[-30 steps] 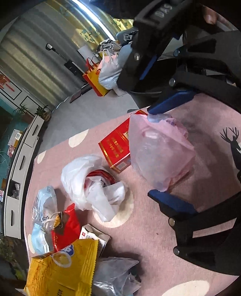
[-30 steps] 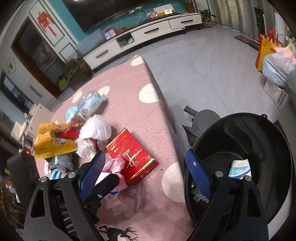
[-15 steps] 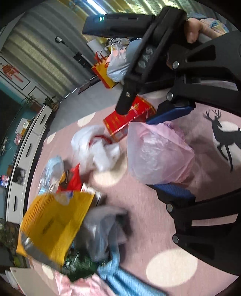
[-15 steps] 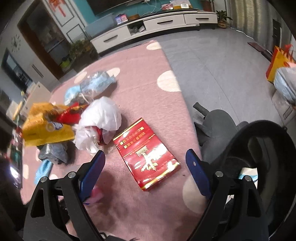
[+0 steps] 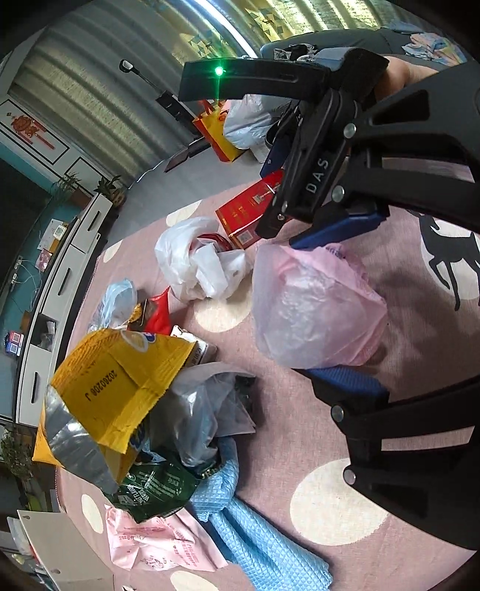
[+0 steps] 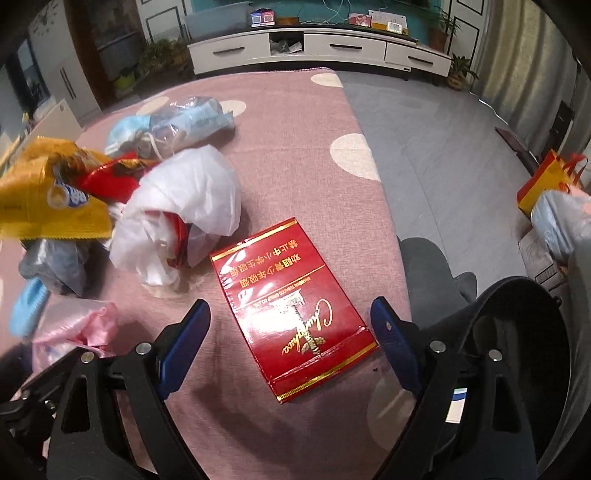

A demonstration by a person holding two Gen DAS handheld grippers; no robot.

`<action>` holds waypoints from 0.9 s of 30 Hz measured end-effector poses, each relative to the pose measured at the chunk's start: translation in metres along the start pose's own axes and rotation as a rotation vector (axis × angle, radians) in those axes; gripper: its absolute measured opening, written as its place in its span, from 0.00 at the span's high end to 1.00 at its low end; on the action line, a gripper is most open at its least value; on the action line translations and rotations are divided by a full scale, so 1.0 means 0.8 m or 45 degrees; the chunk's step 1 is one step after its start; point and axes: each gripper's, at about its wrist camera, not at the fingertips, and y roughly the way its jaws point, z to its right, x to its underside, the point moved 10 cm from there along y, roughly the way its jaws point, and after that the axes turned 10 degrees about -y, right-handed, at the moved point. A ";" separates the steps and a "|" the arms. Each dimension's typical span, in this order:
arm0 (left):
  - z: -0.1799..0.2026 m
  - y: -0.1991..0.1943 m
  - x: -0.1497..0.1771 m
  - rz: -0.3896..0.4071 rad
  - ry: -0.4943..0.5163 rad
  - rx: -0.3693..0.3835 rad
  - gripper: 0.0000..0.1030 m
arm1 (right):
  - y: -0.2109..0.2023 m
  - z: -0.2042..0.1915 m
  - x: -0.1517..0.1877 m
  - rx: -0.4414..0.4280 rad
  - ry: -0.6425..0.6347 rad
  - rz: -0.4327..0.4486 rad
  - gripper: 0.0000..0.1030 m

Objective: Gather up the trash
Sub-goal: 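Grasp the red cigarette box with the right tool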

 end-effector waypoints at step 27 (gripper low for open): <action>0.050 -0.026 0.002 0.075 0.096 0.004 0.41 | -0.068 0.024 0.014 -0.070 0.236 0.138 0.30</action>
